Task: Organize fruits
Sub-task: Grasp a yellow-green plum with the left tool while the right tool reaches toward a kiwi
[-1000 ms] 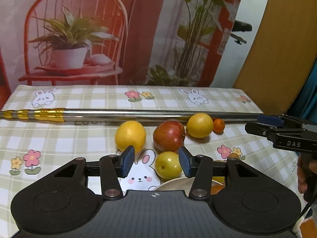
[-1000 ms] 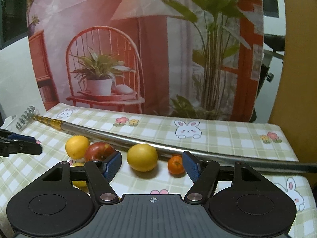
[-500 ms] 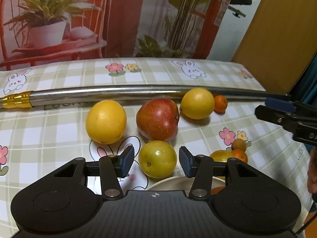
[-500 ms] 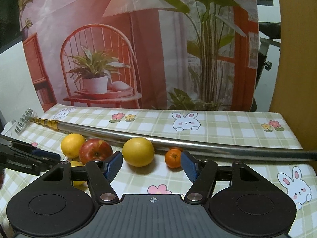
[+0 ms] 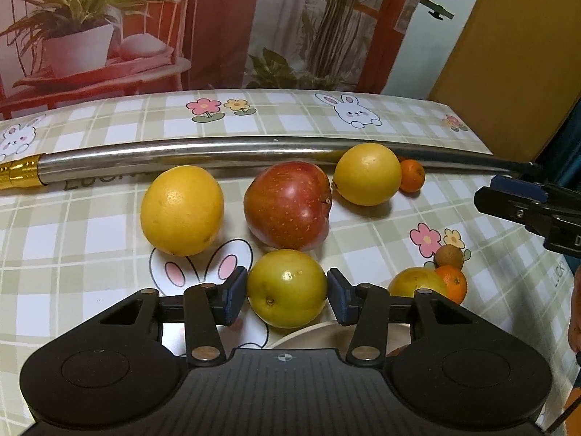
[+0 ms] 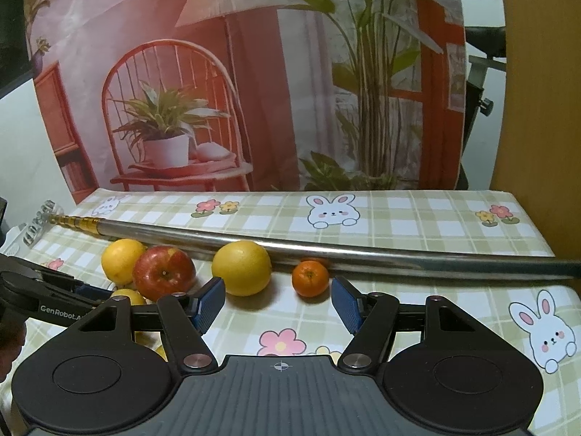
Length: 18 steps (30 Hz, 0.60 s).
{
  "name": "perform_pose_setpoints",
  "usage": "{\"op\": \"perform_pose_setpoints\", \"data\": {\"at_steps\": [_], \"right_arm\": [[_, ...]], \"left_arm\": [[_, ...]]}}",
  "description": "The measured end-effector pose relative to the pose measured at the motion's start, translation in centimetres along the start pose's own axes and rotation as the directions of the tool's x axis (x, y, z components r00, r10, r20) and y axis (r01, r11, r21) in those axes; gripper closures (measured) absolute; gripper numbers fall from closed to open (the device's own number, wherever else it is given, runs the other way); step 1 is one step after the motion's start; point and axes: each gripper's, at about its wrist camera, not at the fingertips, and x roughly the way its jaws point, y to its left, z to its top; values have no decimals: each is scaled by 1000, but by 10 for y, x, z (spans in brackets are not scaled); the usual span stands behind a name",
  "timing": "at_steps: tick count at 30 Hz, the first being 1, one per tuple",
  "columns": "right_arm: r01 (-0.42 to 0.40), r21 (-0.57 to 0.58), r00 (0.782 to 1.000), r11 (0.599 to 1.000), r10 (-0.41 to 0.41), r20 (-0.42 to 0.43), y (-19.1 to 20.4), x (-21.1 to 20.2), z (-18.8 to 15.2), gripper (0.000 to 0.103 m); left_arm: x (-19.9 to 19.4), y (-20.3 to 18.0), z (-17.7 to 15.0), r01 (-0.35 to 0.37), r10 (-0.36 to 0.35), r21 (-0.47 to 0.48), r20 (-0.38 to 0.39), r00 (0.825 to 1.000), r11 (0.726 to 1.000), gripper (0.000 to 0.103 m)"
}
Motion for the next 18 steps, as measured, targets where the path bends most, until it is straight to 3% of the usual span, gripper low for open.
{"op": "perform_pose_setpoints", "data": {"at_steps": [8,13,18], "right_arm": [[11,15,999,1000,-10,-37,-8,3,-9,48],[3,50,994,999,3,-112,-15,11,-16,61],[-28,84,990,996,39,-136,-16,13,-25,62]], "left_arm": [[-20,3,0,-2,2,-3,50,999,1000,53],[-36,2,-3,-5,4,5,86,996,1000,53],[-47,0,-10,-9,7,21,100,995,1000,53]]}}
